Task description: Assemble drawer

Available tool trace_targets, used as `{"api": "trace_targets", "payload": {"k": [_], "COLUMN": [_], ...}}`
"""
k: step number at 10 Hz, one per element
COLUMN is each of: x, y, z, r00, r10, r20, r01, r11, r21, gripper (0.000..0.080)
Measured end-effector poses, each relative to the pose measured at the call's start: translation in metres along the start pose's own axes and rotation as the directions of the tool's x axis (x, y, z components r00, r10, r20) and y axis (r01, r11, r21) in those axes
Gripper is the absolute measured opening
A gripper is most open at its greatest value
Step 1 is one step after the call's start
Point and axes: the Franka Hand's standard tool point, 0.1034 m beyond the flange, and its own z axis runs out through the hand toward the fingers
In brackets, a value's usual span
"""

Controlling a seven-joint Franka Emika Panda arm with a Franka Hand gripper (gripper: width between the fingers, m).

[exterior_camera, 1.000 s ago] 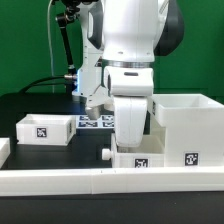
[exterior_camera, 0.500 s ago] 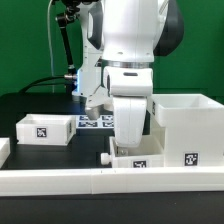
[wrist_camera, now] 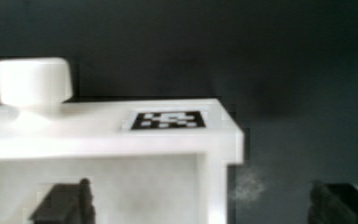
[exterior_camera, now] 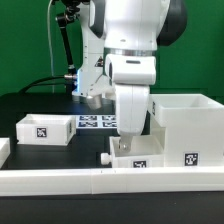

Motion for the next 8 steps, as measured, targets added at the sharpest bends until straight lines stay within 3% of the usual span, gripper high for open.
{"api": "trace_targets", "payload": {"k": [2,3,4,7,8], "x": [-0.018,-0.031,-0.04,-0.045,-0.056], "y": [0.005,0.008,0.011,0.011,0.018], "z": [-0.011,-0.014,-0.014,-0.01,-0.004], "r00": [1.0,0.999,0.999,0.998,0.997], "r10": [-0.007,-0.034,-0.034,-0.06,-0.069], "r20": [0.005,0.009,0.011,-0.003,-0.045], "r01": [0.007,0.034,0.034,0.06,0.069], "r11": [1.0,0.999,0.999,0.998,0.998], "r21": [-0.007,0.001,0.004,0.008,0.01], "gripper": [0.0647,0.0647,0.0648,0.0648,0.0648]}}
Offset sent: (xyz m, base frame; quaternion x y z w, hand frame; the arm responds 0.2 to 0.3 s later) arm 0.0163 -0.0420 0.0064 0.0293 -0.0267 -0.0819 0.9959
